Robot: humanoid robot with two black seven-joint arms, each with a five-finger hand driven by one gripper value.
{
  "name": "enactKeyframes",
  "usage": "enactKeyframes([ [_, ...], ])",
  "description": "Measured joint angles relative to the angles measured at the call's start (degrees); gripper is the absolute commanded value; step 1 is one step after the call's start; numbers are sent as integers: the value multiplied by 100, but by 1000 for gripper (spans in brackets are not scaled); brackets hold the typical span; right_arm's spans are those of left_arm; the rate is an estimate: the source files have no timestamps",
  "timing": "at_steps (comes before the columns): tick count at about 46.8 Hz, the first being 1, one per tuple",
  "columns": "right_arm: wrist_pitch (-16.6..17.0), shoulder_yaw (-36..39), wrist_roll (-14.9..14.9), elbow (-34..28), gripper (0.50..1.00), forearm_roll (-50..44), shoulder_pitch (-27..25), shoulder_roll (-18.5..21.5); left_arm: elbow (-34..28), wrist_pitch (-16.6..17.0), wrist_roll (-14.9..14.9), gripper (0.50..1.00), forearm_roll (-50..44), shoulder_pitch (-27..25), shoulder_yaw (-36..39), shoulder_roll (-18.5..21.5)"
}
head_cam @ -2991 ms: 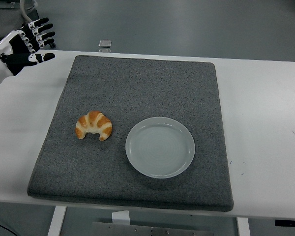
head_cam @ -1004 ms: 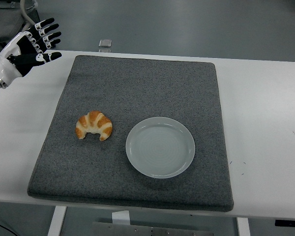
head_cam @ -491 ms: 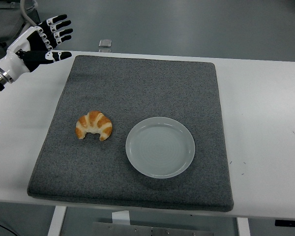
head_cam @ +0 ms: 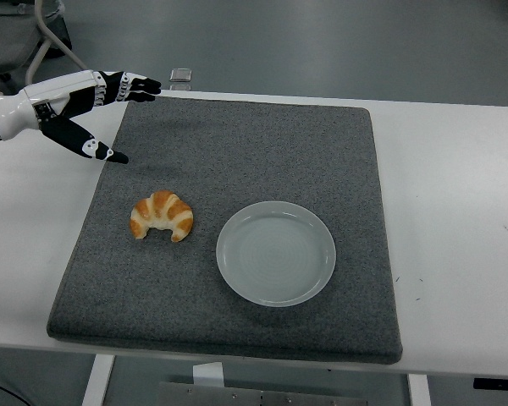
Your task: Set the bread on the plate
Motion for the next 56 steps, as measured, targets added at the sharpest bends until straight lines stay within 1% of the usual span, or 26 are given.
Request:
enactKeyframes([
  [6,0,0,0,-1,930,0,0,0,-413,-1,0,990,415,-147,261,321],
  [11,0,0,0,-1,930,0,0,0,-626,1,72,990,784,-187,391,469],
  [21,0,0,-1,1,930,0,0,0,-655,101,133,990,1188,-146,407,443],
  [24,0,0,0,0,930,0,0,0,-652,217,140,990,1206,-128,416,398],
  [29,0,0,0,1,930,0,-1,0,-613,637,248,990,1479,-54,665,134],
  [33,0,0,-1,1,930,0,1,0,-513,1009,259,990,1775,-42,859,-49],
  [37,0,0,0,1,930,0,1,0,-404,1285,259,990,1908,37,973,-264],
  [48,0,0,-1,0,930,0,0,0,179,1682,251,990,1922,147,1007,-905],
  [56,0,0,0,1,930,0,1,0,424,1788,249,990,1906,157,1010,-1237],
])
